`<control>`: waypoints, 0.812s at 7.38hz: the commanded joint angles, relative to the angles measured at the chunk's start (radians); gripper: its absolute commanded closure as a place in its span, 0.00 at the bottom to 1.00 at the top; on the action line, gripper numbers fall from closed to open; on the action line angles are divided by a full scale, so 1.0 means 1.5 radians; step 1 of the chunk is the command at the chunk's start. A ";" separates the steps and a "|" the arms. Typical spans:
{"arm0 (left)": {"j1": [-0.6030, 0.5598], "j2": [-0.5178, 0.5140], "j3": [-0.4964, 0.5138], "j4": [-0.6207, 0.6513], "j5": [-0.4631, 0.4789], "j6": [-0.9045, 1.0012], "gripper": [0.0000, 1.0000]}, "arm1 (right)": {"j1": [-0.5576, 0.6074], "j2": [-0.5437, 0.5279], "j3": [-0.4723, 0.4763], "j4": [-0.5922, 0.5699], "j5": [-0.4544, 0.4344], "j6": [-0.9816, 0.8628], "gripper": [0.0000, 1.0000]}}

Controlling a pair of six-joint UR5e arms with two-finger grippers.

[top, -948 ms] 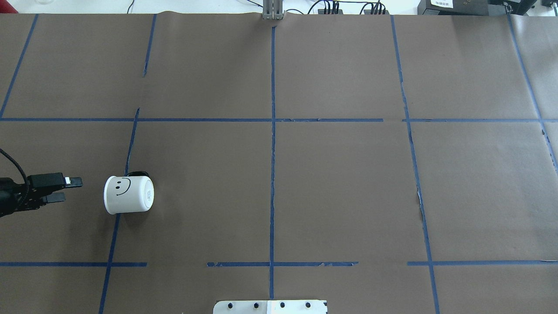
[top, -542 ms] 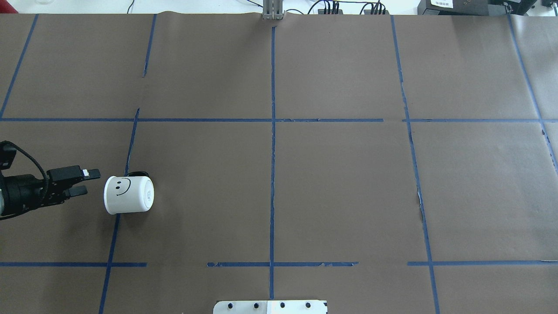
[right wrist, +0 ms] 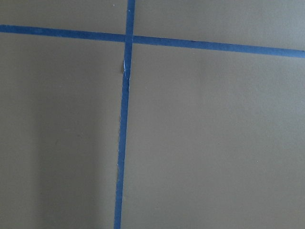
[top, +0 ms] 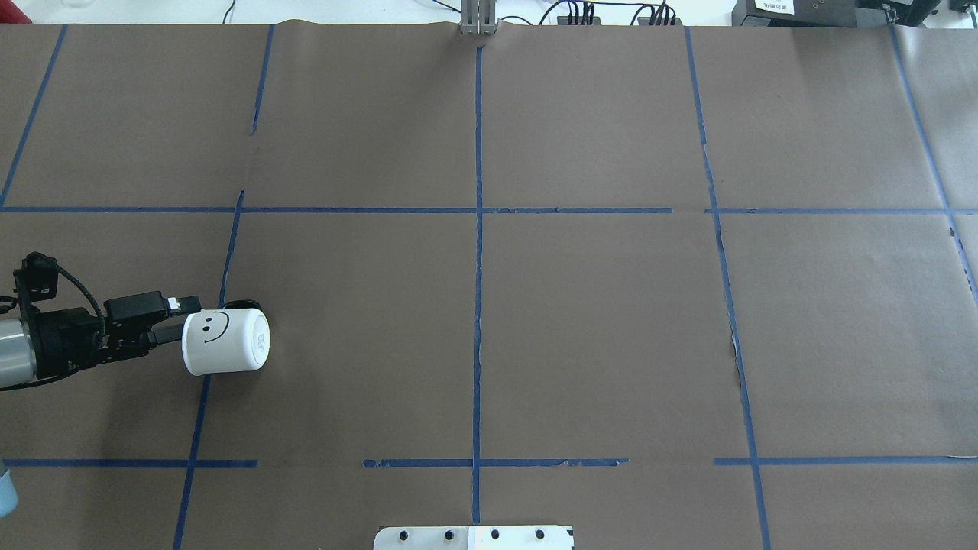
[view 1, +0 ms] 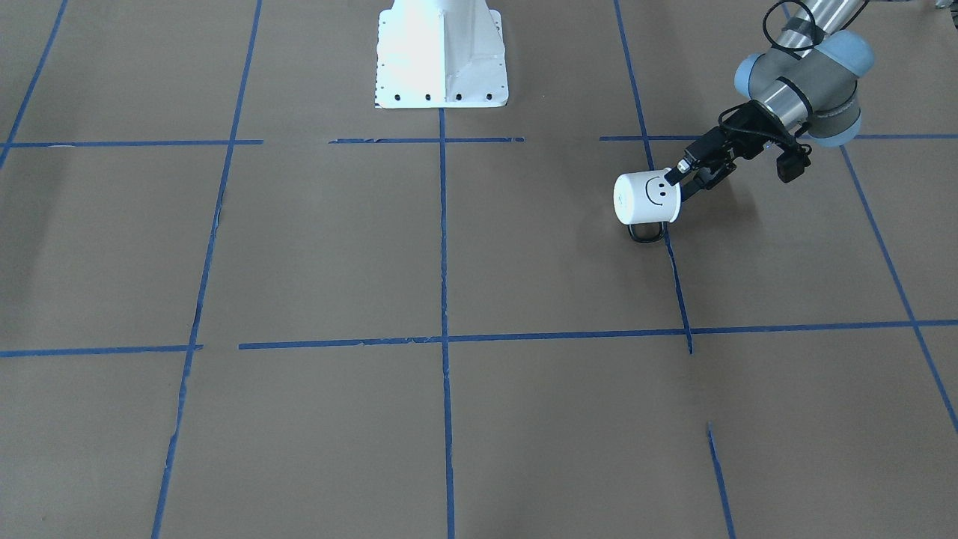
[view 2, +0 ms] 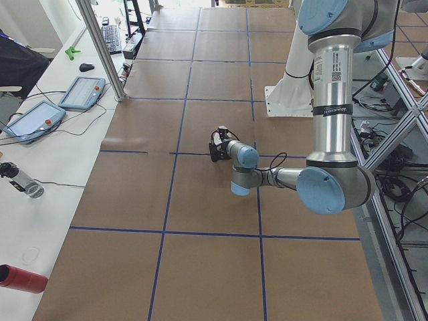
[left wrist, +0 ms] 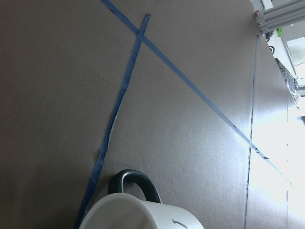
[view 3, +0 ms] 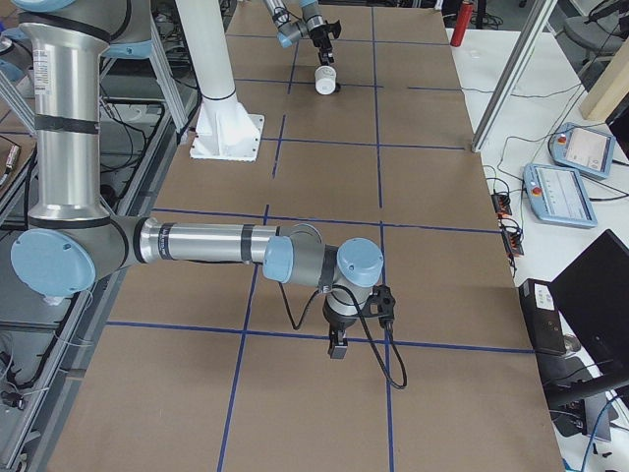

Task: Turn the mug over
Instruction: 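Close the left gripper on the rim of the white mug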

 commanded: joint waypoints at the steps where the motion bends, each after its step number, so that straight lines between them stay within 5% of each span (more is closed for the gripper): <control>1: 0.007 -0.033 0.042 -0.049 -0.001 -0.002 0.00 | 0.000 0.000 0.000 0.000 0.000 0.000 0.00; 2: 0.013 -0.035 0.043 -0.050 -0.001 -0.002 0.06 | 0.000 0.000 0.000 0.000 0.000 0.000 0.00; 3: 0.014 -0.036 0.043 -0.050 -0.004 -0.003 0.25 | 0.000 0.000 0.000 0.000 0.000 0.000 0.00; 4: 0.015 -0.038 0.043 -0.058 -0.030 -0.003 0.73 | 0.000 0.000 0.000 0.000 0.000 0.000 0.00; 5: 0.015 -0.049 0.044 -0.063 -0.106 -0.035 1.00 | 0.000 0.000 0.000 0.000 0.000 0.000 0.00; 6: 0.013 -0.064 0.038 -0.082 -0.115 -0.057 1.00 | 0.000 0.000 0.000 0.000 0.000 0.000 0.00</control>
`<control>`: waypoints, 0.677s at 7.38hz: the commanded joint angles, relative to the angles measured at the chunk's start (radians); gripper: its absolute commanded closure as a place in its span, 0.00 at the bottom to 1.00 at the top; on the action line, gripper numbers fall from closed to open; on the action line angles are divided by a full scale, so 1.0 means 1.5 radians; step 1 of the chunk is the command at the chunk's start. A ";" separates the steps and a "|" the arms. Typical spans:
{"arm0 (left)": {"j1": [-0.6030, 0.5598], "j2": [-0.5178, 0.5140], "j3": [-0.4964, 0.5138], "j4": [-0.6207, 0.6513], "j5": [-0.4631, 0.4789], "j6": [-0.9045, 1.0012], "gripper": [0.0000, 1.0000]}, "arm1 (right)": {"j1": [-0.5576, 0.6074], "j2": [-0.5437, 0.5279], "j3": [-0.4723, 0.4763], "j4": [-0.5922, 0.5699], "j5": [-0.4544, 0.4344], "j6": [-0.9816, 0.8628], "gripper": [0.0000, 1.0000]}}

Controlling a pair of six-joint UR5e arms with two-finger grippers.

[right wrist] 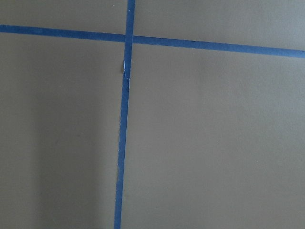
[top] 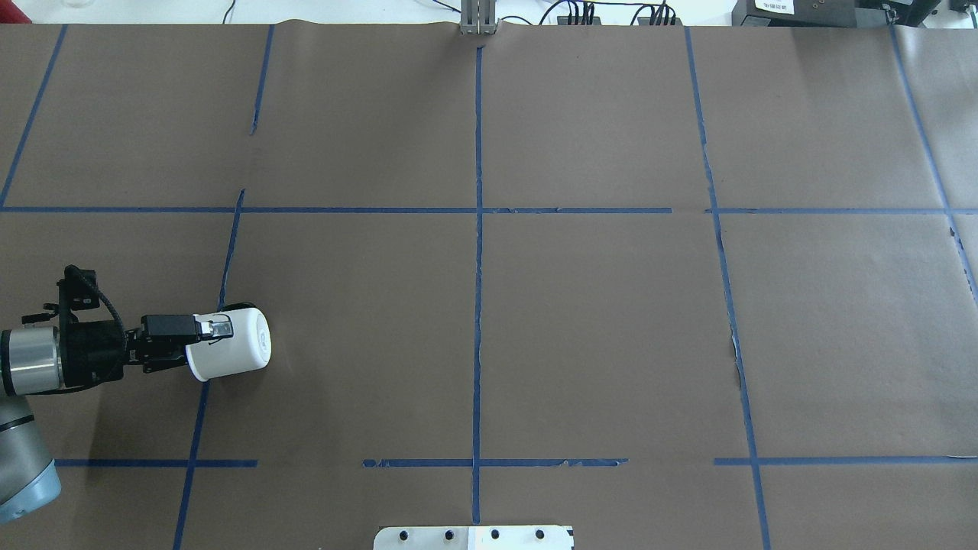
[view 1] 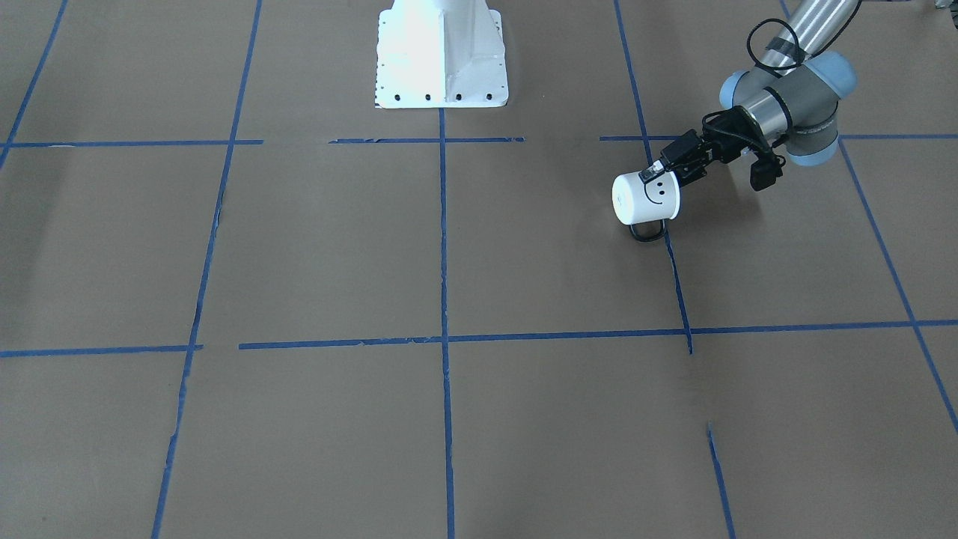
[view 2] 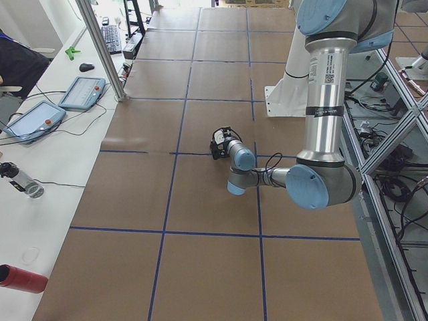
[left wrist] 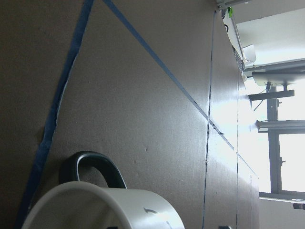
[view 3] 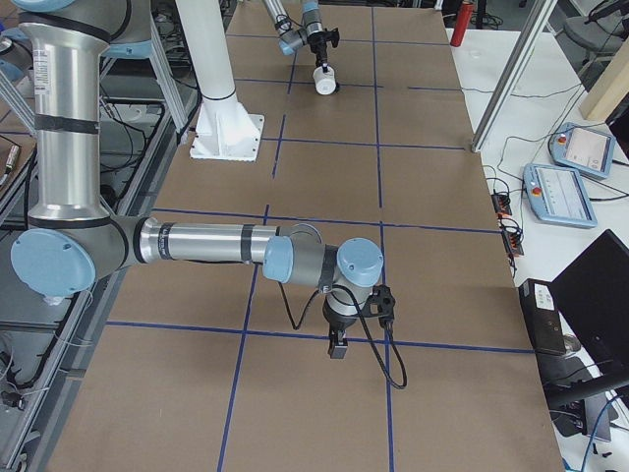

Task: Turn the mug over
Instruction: 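Close the left gripper on the rim of the white mug, then lift the mug with the left gripper and carry it toward the table center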

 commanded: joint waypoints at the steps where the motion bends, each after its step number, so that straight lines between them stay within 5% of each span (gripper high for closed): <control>1: -0.002 -0.033 -0.006 -0.025 -0.035 -0.052 1.00 | 0.000 0.000 0.000 0.000 0.000 0.000 0.00; 5: -0.049 -0.123 -0.009 0.038 -0.041 -0.058 1.00 | 0.000 0.000 0.000 0.000 0.000 0.000 0.00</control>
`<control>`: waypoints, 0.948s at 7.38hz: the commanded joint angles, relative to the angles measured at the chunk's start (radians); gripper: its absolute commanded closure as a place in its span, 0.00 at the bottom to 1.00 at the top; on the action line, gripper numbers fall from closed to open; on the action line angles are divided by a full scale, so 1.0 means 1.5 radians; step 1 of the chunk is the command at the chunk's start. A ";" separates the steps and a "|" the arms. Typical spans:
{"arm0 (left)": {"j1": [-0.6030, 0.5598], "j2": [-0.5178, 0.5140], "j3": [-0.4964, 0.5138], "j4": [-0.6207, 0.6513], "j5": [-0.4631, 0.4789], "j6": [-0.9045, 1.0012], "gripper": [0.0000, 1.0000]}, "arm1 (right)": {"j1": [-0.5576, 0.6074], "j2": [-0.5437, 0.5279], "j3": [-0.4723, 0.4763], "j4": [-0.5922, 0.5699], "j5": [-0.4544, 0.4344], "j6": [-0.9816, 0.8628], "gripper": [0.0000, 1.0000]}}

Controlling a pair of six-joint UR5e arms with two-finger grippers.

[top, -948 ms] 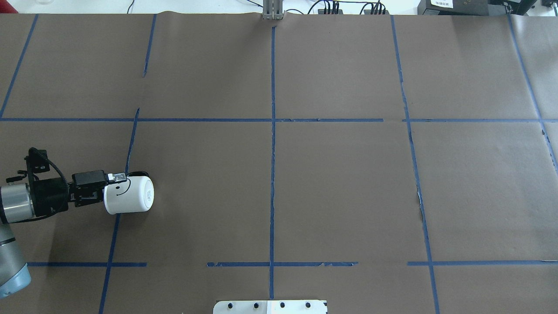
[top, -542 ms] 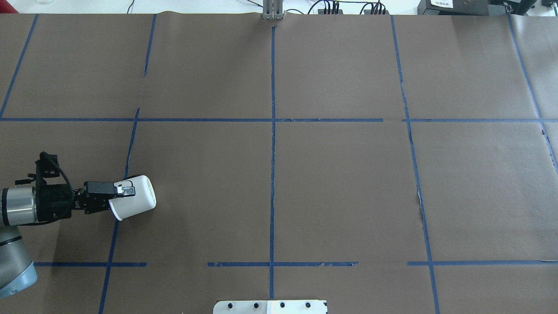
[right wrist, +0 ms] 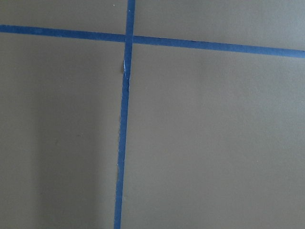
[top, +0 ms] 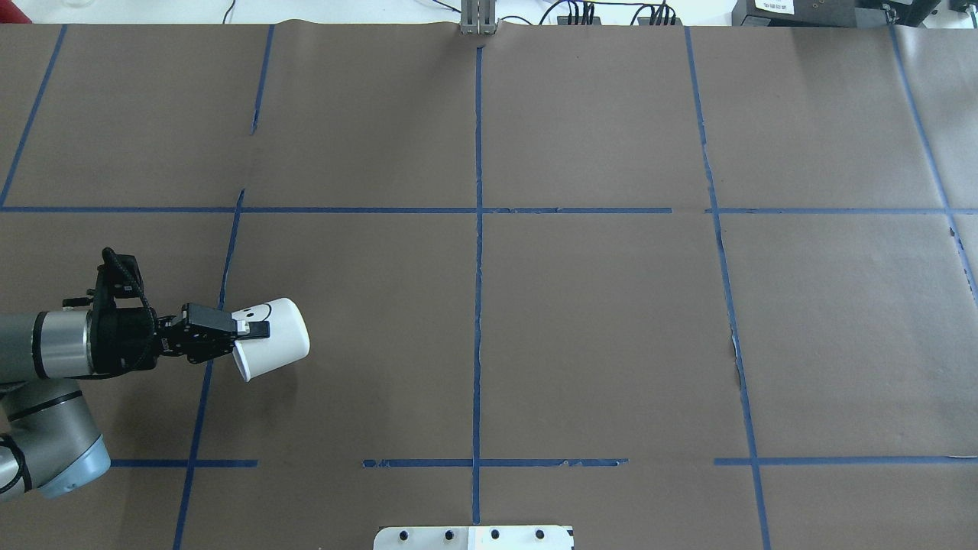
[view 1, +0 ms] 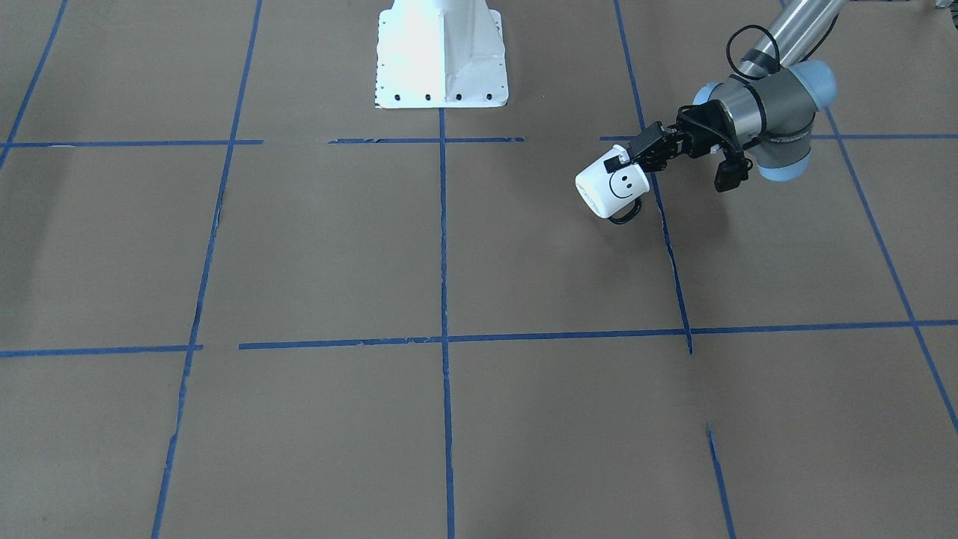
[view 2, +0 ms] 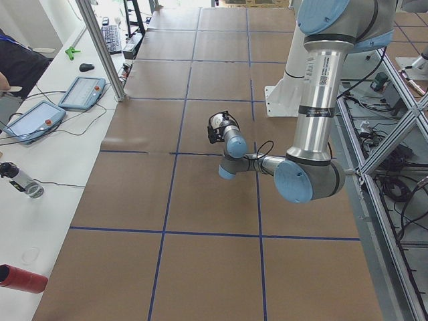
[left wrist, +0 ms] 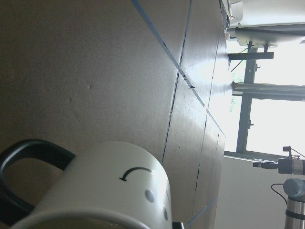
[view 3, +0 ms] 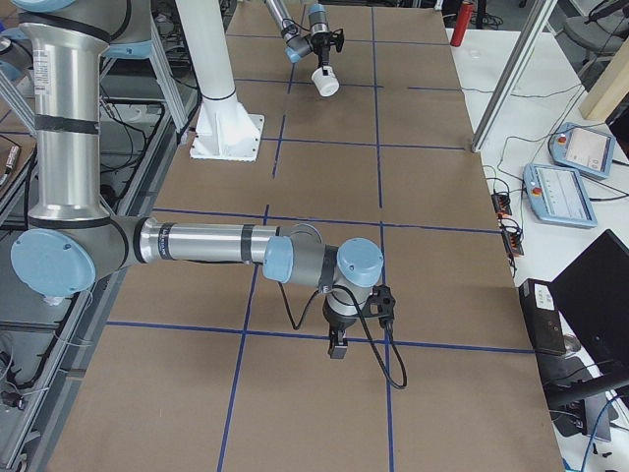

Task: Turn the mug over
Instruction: 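Lift the mug with the left gripper and carry it toward the table center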

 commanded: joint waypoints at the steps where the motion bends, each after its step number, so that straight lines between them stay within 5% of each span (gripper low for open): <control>1: -0.040 -0.074 -0.015 0.169 -0.050 0.002 1.00 | 0.000 0.000 0.000 0.000 0.000 0.000 0.00; 3: -0.083 -0.165 -0.054 0.454 -0.133 0.014 1.00 | 0.000 0.000 0.000 0.000 0.000 0.000 0.00; 6: -0.080 -0.392 -0.058 0.952 -0.142 0.032 1.00 | 0.000 0.000 0.000 0.000 0.000 0.000 0.00; 7: -0.075 -0.455 -0.050 1.049 -0.159 0.035 1.00 | 0.000 0.000 0.000 0.000 0.000 0.000 0.00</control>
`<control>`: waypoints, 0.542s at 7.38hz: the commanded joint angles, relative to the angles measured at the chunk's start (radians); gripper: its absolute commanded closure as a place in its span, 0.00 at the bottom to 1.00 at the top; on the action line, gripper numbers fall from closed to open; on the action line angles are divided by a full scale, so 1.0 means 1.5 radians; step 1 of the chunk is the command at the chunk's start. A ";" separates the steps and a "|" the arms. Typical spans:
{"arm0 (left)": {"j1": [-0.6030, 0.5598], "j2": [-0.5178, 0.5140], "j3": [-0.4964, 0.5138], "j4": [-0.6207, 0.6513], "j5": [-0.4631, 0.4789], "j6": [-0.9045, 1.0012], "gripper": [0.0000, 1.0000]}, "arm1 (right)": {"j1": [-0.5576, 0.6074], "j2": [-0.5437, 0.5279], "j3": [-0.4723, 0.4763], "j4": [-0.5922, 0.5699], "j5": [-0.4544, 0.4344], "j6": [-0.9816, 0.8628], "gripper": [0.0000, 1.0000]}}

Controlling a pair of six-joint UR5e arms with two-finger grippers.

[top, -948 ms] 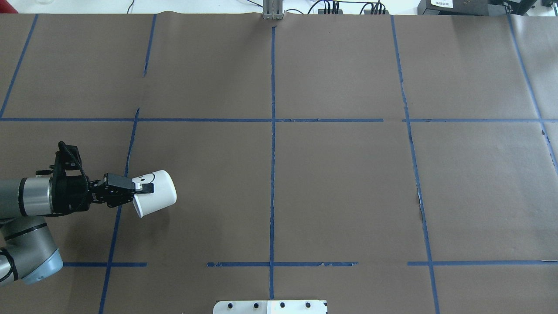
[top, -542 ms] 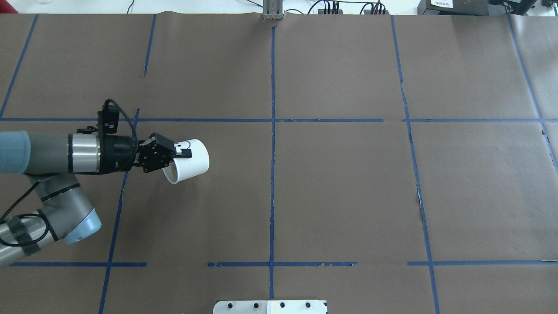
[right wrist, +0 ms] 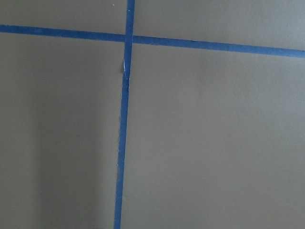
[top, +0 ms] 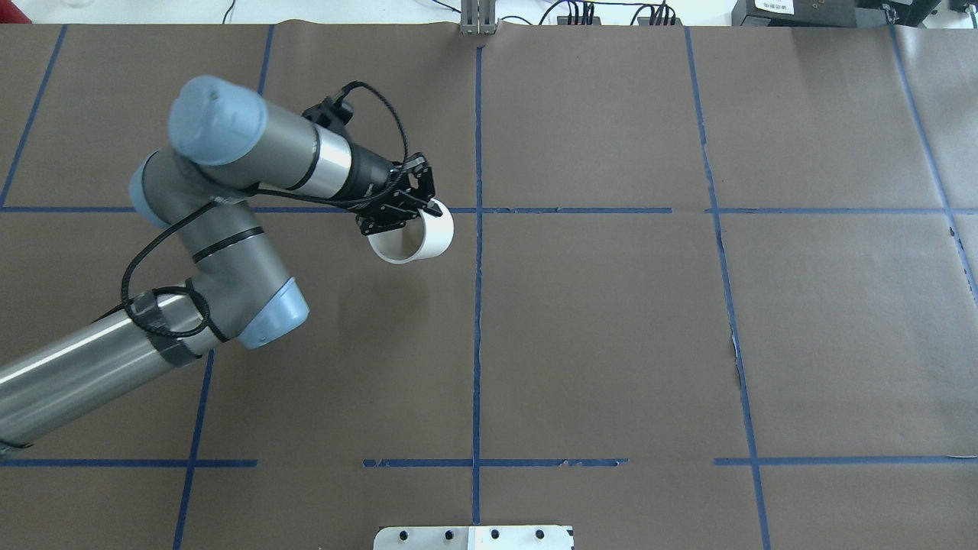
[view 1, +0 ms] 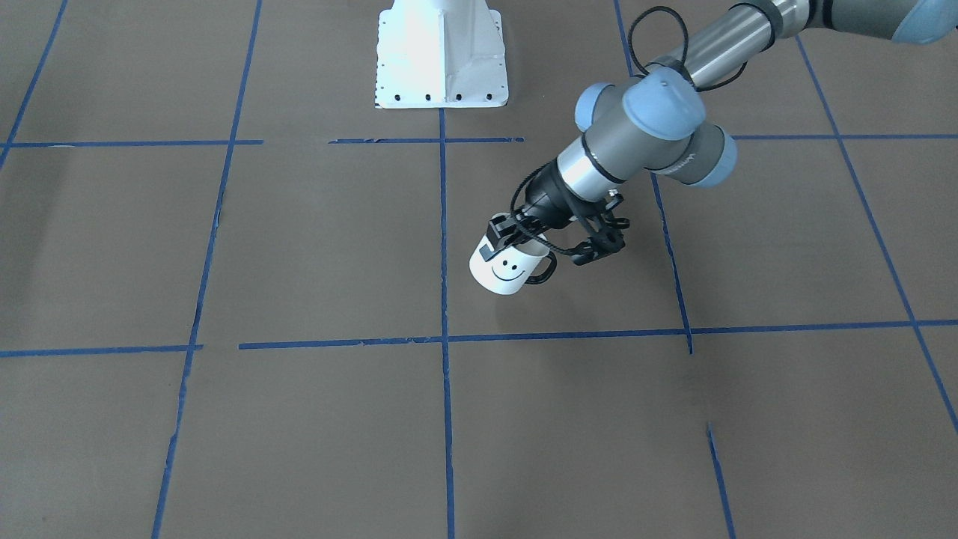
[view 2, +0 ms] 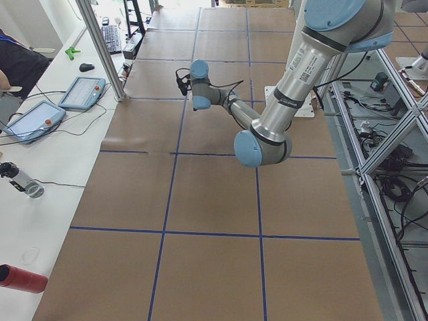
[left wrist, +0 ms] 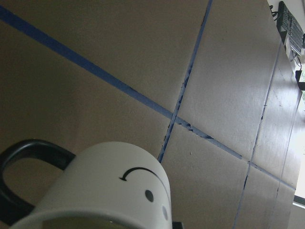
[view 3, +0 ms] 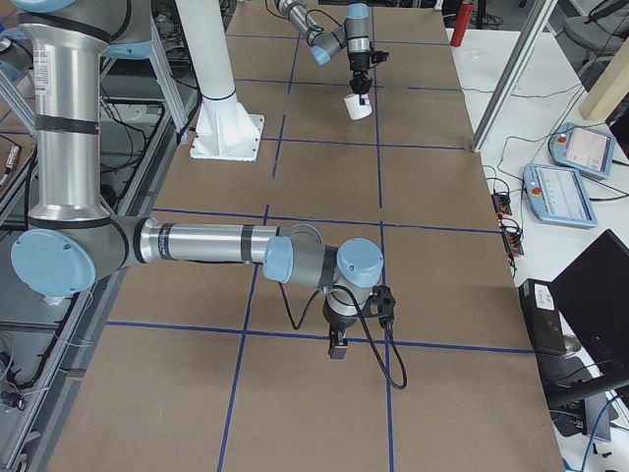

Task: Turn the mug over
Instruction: 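Lift the mug with the left gripper and carry it toward the table center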

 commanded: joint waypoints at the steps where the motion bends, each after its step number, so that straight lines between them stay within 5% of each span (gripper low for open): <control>1: 0.023 -0.141 0.032 0.231 -0.087 0.035 1.00 | 0.000 0.000 0.001 0.000 0.000 0.000 0.00; 2: 0.024 -0.193 0.094 0.281 -0.146 0.072 1.00 | 0.000 0.000 0.000 0.000 0.000 0.000 0.00; 4: 0.026 -0.234 0.150 0.405 -0.151 0.217 1.00 | 0.000 0.000 0.000 0.000 0.000 0.000 0.00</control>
